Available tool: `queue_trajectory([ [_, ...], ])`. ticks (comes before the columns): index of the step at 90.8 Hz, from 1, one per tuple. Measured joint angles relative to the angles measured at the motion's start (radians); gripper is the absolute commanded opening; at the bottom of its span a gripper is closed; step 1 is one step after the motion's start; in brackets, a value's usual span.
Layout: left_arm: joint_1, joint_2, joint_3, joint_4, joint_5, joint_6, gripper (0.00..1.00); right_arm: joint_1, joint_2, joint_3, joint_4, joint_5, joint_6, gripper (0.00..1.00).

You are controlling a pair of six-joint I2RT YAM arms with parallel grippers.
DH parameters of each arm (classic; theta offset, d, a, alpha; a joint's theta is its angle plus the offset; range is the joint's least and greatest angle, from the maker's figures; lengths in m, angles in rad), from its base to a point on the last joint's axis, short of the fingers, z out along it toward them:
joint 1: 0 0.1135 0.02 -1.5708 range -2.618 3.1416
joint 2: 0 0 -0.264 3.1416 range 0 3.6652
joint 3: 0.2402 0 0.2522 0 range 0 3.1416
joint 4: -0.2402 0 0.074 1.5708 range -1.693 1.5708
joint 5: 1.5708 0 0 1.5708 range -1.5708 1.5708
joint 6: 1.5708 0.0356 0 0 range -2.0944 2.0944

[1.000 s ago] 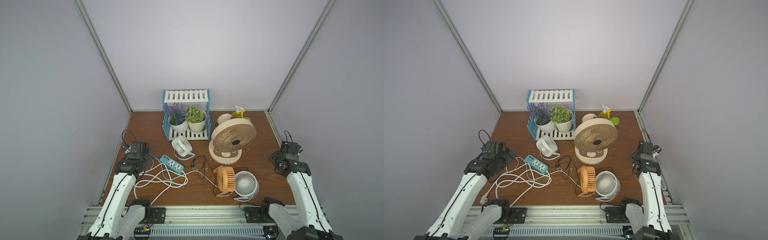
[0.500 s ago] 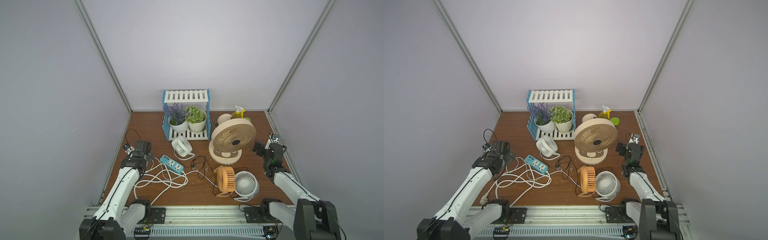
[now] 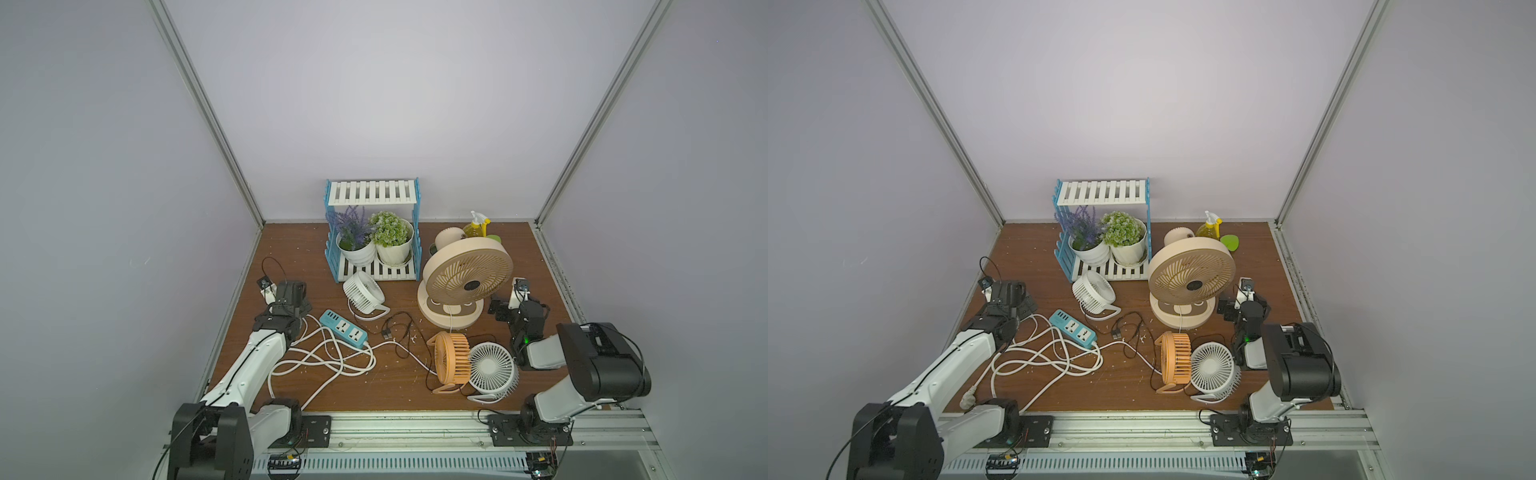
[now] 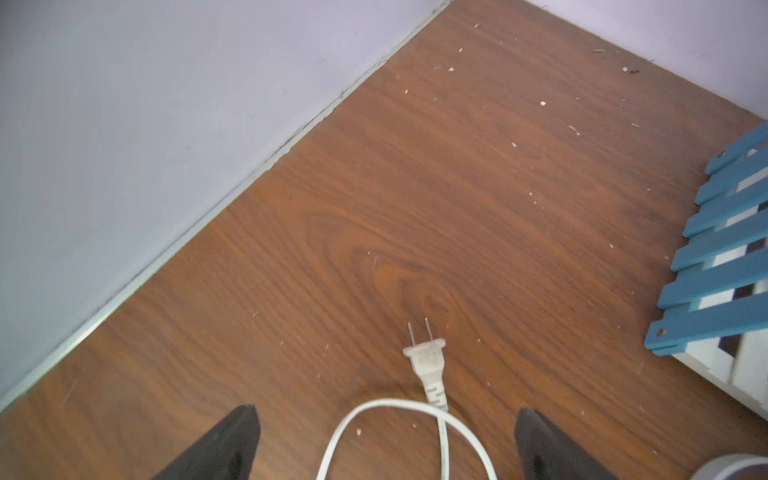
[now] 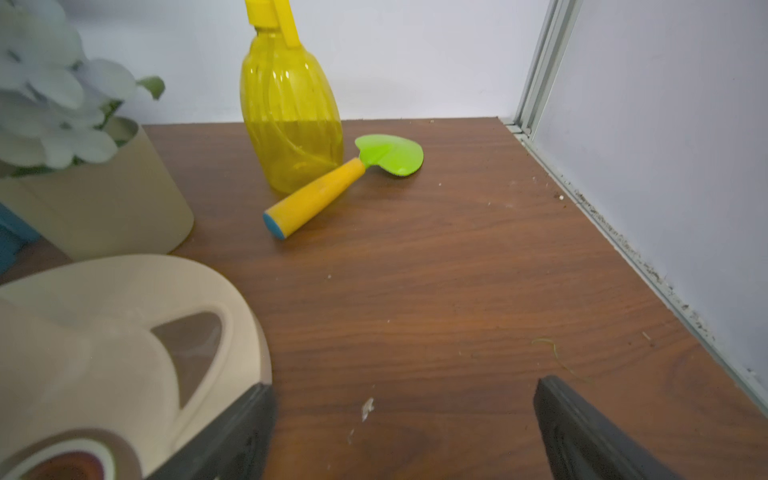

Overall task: Unplug the desk fan from the power strip
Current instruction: Reset both arms

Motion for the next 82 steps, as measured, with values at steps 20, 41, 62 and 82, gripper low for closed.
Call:
queue_trajectory([
  [20,-0.032,0.13,-0.089,0.379,-0.01,0.234,0.99,0.0,-0.014,0.028,0.069,-0.018,-0.015,1.0],
  [41,-0.033,0.297,-0.136,0.688,0.039,0.356,0.99,0.0,-0.014,0.028,0.07,-0.018,-0.019,1.0],
  [62,-0.033,0.386,-0.168,0.895,0.113,0.409,0.99,0.0,-0.014,0.039,0.056,-0.018,-0.023,0.99],
  [82,-0.031,0.392,-0.188,0.993,0.171,0.426,0.99,0.02,-0.014,0.089,-0.022,-0.006,-0.041,0.99],
])
